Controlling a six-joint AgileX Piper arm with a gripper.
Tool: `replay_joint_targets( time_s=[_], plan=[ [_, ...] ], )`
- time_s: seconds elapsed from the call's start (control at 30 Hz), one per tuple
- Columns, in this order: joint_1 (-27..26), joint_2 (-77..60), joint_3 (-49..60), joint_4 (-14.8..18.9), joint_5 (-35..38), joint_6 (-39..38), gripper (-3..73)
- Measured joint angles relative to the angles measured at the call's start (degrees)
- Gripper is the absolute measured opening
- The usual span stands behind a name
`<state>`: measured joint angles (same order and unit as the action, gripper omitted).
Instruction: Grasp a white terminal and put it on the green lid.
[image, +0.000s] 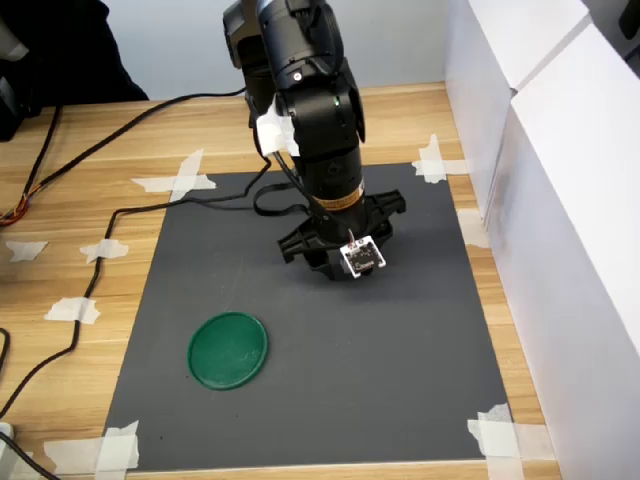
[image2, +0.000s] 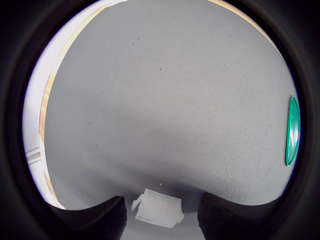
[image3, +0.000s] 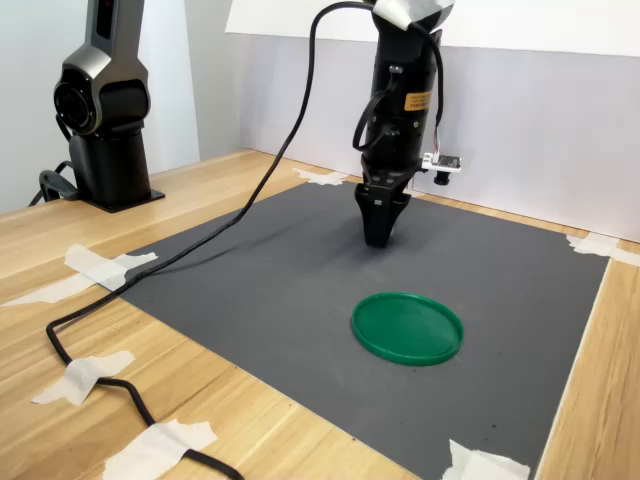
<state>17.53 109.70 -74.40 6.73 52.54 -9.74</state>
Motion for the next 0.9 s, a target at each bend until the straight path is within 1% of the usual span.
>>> replay_joint_targets(
  time_s=[0.17, 0.3, 0.47, 0.7, 0.77, 0.9],
  plan=[
    [0.00, 0.00, 0.00, 1.30, -0.20, -0.29, 60.7],
    [0.00, 0.00, 0.00, 1.42, -0.67, -0.43, 58.1],
    [0.00, 0.00, 0.00, 1.42, -0.72, -0.20, 49.0],
    [0.00, 0.00, 0.00, 1.42, -0.85, -0.02, 33.5],
    [0.00, 0.00, 0.00, 1.42, -0.85, -0.02, 32.0],
    [0.00, 0.00, -0.04, 1.42, -0.85, -0.02, 32.0]
  ],
)
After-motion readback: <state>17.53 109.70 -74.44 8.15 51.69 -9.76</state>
